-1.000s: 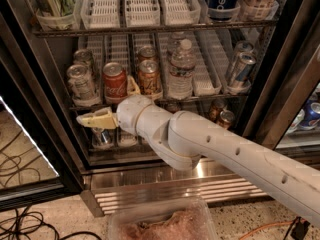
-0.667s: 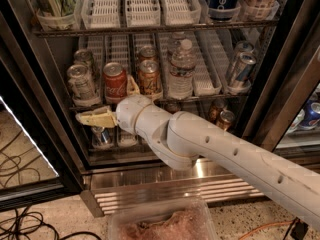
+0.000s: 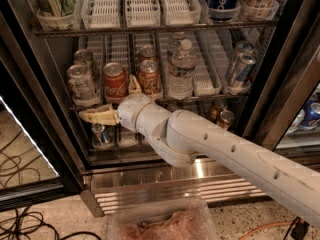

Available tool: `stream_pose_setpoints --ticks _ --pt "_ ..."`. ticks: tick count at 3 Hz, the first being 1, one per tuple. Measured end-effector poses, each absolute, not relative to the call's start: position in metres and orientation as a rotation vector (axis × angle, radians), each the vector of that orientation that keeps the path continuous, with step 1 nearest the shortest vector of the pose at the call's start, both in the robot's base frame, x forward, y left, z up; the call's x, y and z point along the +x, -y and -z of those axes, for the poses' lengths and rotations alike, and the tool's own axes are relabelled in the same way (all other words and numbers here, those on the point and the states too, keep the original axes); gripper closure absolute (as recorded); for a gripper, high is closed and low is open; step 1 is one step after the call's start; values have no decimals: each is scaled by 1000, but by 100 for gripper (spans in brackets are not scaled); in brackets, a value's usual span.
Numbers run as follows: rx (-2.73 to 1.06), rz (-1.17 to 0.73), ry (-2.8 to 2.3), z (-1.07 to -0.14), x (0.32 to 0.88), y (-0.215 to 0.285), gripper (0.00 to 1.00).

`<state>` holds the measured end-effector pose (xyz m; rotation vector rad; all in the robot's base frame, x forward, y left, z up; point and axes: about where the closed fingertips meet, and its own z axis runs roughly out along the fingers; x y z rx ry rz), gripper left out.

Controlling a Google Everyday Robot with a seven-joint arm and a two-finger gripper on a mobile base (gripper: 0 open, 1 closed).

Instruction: Pick coke can from middle shelf of fridge

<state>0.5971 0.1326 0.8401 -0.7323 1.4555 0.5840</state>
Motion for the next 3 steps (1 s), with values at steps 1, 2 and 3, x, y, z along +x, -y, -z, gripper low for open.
stream_pose_setpoints --ticks 1,2,3 --pt "-730 -562 -1479 -831 610 -125 0" --pt "-728 -551 -1493 -825 621 -122 0" --pt "-728 -542 -1486 -827 632 -123 0"
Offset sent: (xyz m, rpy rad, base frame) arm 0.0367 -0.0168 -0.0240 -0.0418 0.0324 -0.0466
